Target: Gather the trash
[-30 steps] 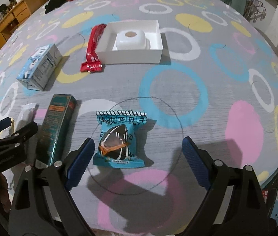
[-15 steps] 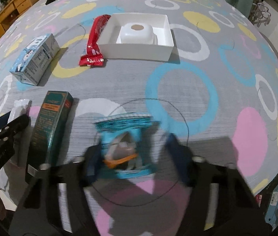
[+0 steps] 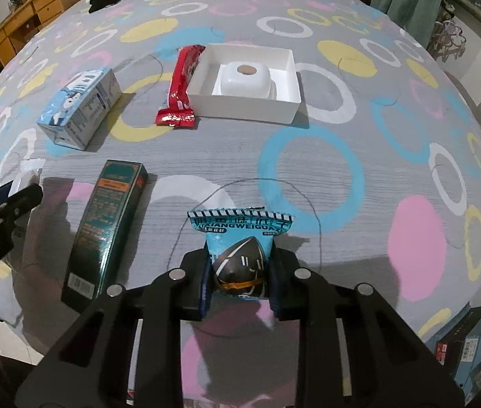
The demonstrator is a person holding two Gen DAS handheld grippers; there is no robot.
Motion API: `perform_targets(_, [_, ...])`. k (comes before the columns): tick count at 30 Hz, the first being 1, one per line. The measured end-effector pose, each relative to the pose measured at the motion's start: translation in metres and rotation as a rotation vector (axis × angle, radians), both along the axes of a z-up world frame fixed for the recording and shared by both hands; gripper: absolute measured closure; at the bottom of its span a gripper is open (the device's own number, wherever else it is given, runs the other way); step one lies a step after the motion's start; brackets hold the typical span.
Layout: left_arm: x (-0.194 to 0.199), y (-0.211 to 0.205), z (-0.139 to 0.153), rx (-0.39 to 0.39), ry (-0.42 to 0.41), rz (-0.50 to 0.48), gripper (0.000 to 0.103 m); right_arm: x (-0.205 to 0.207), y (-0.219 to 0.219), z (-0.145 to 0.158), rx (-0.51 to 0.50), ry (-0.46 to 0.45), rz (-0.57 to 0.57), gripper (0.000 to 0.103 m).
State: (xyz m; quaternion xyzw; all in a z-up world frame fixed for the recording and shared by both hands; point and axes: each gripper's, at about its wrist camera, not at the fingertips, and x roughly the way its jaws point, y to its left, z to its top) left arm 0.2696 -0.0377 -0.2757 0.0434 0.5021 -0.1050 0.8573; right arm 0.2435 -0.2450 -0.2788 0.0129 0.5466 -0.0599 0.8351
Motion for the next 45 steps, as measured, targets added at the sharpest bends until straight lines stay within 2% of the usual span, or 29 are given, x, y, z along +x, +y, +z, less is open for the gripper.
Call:
perform_targets(11, [-0.014,0.013,0.022,0.025,-0.059,0.008,0.066,-0.019,0.011,0.036,-0.011,-0.062,0.004,0.078])
perform_targets(21, [-0.037,0.025,0.062,0.080,-0.155,0.023,0.066,-0.042,0.019,0.087,0.018,-0.158,0.013,0.078])
perform_targets(32, [-0.080,0.038,0.132,0.068,-0.239,0.047,0.066,-0.081,0.036,0.141,0.036,-0.243,0.064,0.078])
perform_targets(45, [-0.135,0.058,0.178,0.083,-0.301,0.076,0.066,-0.134,0.051,0.190,0.050,-0.318,0.130,0.078])
